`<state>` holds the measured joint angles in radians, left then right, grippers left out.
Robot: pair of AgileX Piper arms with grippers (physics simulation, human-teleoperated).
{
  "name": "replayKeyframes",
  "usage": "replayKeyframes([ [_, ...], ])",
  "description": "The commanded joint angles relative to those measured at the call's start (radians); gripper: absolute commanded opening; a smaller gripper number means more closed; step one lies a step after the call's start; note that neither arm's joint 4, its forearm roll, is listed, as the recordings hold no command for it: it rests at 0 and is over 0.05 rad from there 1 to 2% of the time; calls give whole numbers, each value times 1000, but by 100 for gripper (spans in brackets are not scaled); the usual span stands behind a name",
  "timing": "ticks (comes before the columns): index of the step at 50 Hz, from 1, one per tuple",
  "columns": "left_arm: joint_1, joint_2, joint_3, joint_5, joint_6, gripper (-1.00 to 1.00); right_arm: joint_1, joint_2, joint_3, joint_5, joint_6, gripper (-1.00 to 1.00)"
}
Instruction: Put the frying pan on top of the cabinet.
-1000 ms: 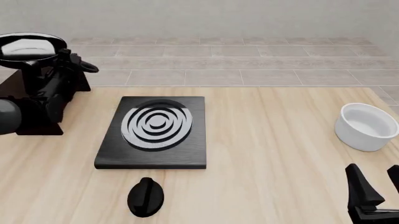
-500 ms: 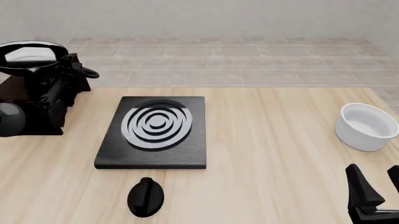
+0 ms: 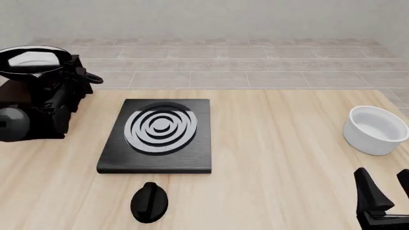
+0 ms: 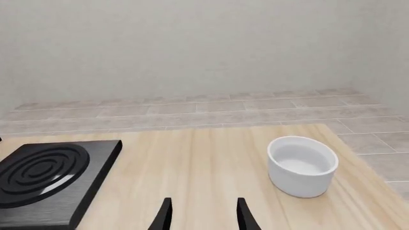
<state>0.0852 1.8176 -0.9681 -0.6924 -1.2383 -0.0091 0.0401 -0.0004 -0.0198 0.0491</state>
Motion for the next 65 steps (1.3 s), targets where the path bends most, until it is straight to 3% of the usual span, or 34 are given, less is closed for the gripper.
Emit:
replayKeyframes([
  [1, 2, -8, -8, -32, 8, -100, 1, 2, 0, -1, -2, 100],
  [6, 4, 1, -5, -40, 2, -100, 2, 29, 0, -27, -3, 100],
  [27, 6, -4, 13, -57, 2, -100, 2, -24, 0, 28, -5, 100],
  [33, 8, 1, 17, -61, -3, -100, 1, 69, -2, -62, -3, 100],
  [41, 7, 3, 20, -68, -1, -100, 1, 113, -9, -98, -2, 100],
  [42, 6, 4, 19, -68, -2, 100, 1, 113, -6, -100, -2, 100],
  [56, 7, 10, 23, -74, -2, 100, 2, 125, -10, -107, -1, 100],
  [65, 10, 4, 29, -72, 3, 100, 1, 57, 0, -50, -1, 100],
])
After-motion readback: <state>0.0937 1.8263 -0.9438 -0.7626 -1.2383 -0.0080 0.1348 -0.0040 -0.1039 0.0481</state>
